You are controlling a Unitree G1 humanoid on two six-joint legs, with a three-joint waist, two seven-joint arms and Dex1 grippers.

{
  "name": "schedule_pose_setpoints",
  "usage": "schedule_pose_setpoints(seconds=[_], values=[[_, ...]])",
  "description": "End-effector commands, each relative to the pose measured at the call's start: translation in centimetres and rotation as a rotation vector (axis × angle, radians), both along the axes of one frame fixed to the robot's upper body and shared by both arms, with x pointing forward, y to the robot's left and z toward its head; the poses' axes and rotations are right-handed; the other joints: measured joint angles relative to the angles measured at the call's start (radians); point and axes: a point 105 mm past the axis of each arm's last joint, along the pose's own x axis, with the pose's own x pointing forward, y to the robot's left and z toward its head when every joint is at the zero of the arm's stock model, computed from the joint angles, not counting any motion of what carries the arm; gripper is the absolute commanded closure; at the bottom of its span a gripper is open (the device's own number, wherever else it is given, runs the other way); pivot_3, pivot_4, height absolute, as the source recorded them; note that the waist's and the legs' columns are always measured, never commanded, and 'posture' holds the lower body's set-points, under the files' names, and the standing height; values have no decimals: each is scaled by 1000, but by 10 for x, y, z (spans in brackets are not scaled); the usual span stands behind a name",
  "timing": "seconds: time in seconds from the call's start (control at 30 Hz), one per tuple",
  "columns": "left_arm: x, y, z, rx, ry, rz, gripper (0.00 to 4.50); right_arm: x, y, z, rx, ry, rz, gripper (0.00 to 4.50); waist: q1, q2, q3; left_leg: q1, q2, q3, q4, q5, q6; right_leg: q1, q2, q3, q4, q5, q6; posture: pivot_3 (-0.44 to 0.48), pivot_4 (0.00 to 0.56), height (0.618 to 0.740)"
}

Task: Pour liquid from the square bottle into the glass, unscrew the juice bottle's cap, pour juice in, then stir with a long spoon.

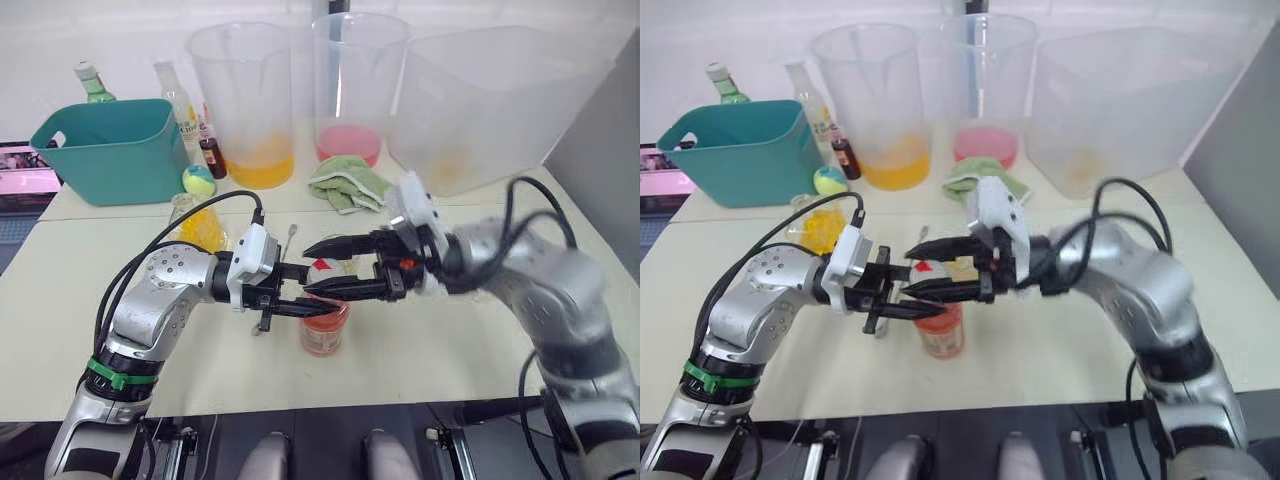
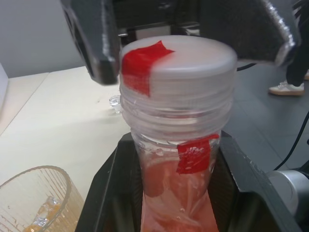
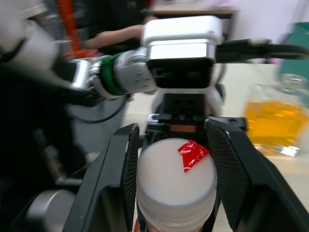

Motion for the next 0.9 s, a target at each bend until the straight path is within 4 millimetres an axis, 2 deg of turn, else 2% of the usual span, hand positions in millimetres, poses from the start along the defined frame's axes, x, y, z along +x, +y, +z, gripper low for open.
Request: schedule_pose_setpoints(seconds=[0.03, 0.1, 0.27, 0.4, 0.47, 0.63, 0.77, 0.9], values=[[-8, -5, -4, 17, 16, -41, 3188, -7, 3, -19, -157, 50, 289, 2846, -2, 0, 0, 0, 0, -1, 0, 0, 0, 0, 0, 0, 0, 0, 0, 0, 150, 738], [-9, -5, -4, 16, 17, -42, 3188, -6, 5, -19, -197, 62, 349, 2846, 0, 0, 0, 0, 0, -1, 0, 0, 1, 0, 0, 0, 0, 0, 0, 0, 150, 738], [-11, -4, -3, 19, 16, -38, 3188, 6, 16, -12, -183, 32, 345, 2846, 3, 0, 0, 0, 0, -2, 0, -1, 0, -1, -1, 0, -1, 0, 0, 0, 150, 738], [-10, -3, -2, 17, 15, -36, 3188, 7, 8, -2, -154, 38, 326, 2846, 6, 0, 0, -1, 0, -3, 0, -1, 0, -1, -1, 0, 0, 0, 0, 0, 150, 738], [-10, -3, -1, 15, 15, -36, 3188, 8, 5, 3, -136, 31, 310, 1812, 5, 0, 0, -1, 0, -4, 0, -1, 0, -1, -1, 0, 0, 0, 0, 0, 150, 738], [-9, -5, -1, 11, 16, -41, 3188, 8, -4, 21, -67, 0, 259, 123, 6, 0, 0, -6, -1, -3, 1, 0, -1, -8, -1, 1, 1, 0, 0, 0, 150, 738], [-8, -8, -1, 7, 15, -44, 3188, -4, -16, 37, 21, -30, 173, 33, 11, 0, 0, -12, -2, -4, 2, 0, -3, -13, -2, 0, 3, 0, 0, 0, 150, 738], [-8, -8, -1, 4, 15, -43, 3188, -16, -27, 34, 83, -36, 8, 33, 16, 0, 0, -11, -2, -4, 2, 0, -2, -13, -2, 1, 3, 0, 0, 0, 150, 738]])
